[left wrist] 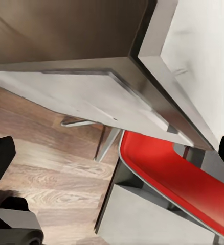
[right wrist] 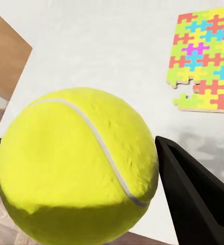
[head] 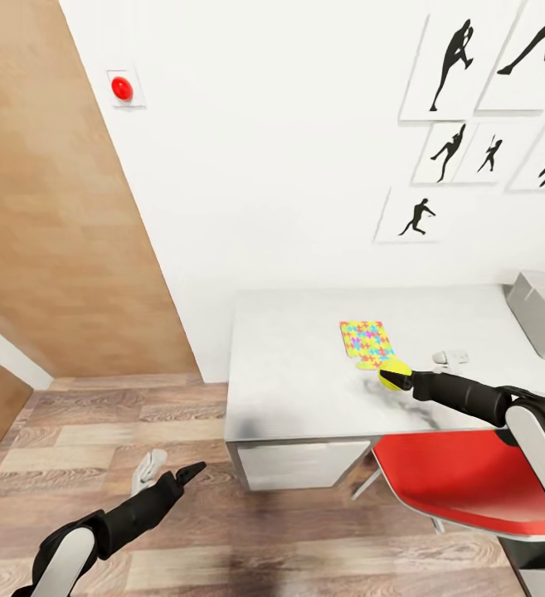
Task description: Put all the toys in the child's room - the three board games (two on the bed and one on the table), the two jigsaw puzzles on the table, and the tennis ball on the table - inside the toy box on the table in the child's room.
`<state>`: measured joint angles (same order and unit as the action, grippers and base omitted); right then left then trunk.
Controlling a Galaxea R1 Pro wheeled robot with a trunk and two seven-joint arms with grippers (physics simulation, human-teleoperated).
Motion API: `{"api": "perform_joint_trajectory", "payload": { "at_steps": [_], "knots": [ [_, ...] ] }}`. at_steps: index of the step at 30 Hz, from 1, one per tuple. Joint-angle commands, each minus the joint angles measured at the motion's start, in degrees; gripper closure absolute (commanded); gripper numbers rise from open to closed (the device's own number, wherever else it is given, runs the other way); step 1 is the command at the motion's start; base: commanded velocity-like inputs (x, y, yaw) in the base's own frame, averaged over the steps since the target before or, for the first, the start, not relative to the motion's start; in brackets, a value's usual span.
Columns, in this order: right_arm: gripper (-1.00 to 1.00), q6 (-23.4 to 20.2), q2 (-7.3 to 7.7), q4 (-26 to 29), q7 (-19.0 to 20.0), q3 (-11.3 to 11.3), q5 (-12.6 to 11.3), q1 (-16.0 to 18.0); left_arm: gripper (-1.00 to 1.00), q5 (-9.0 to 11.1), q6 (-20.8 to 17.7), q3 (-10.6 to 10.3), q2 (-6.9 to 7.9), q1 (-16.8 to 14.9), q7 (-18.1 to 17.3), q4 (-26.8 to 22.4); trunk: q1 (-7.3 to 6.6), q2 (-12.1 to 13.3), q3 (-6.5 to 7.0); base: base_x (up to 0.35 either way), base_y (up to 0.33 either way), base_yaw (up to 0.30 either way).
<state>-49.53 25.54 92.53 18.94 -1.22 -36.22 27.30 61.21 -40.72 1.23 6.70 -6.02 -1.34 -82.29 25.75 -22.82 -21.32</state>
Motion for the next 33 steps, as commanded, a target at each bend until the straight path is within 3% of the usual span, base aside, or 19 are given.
{"api": "perform_joint_trajectory", "payload": {
  "at_steps": [1, 33],
  "knots": [
    [1.0, -0.3, 0.0, 0.02, 0.27, -0.07, 0.11, 0.05, -1.0, -0.02, -0.32, 0.09, -0.01, -0.03, -0.15, -0.02, 0.03, -0.1, 0.01, 0.0, 0.0, 0.0],
    [1.0, -0.3, 0.02, 0.02, 0.31, -0.2, 0.13, 0.05, -1.0, -0.28, -0.24, 0.17, -0.02, 0.09, -1.77, 0.59, 0.03, -0.1, 3.02, 0.0, 0.0, 0.0]
  ]
}}
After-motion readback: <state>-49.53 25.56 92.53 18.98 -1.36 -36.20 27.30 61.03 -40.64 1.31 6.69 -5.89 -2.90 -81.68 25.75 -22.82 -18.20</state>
